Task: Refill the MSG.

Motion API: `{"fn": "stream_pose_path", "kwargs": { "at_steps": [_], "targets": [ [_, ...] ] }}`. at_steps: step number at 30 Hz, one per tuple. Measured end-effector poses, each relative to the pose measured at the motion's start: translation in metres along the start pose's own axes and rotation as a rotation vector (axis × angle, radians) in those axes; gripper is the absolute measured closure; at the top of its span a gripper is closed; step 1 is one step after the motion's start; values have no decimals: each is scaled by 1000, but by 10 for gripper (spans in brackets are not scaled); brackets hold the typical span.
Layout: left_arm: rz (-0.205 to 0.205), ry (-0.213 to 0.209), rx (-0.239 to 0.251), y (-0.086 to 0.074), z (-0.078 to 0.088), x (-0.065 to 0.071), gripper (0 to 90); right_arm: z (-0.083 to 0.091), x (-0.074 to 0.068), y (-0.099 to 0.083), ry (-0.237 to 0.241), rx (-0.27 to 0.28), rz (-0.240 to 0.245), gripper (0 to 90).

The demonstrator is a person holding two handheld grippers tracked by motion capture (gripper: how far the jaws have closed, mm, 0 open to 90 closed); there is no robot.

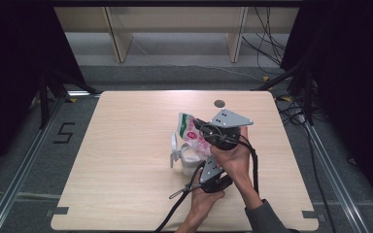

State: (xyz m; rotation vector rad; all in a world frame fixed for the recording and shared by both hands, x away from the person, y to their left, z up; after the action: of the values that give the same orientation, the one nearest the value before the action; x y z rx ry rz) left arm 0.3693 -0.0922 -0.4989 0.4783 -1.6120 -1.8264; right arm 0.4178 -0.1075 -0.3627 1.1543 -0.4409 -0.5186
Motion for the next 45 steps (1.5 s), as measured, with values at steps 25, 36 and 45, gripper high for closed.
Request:
{"fn": "stream_pose_path", "kwargs": {
  "at_steps": [25, 36, 45],
  "targets": [
    [45, -3, 32, 0, 0, 2, 802, 10, 3, 5, -8, 42, 11, 900],
    [37, 5, 30, 0, 0, 1, 798, 16, 4, 6, 10, 54, -4, 900],
    [37, 8, 30, 0, 1, 1, 797, 23, 6, 8, 2, 60, 3, 900]
  ]
}}
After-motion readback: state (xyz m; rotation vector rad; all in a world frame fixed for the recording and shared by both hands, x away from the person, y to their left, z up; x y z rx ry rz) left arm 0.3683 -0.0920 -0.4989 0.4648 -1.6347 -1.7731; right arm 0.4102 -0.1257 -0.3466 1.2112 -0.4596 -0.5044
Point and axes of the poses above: each handheld gripper's, and its own axes: z roughly backward along the jaws, y roughly out of its top, x roughly to its right, the point moved 4 cm from there along -z, roughly forward along the jaws, and after that the axes turned 7 degrees about y, right-handed, at the moved point
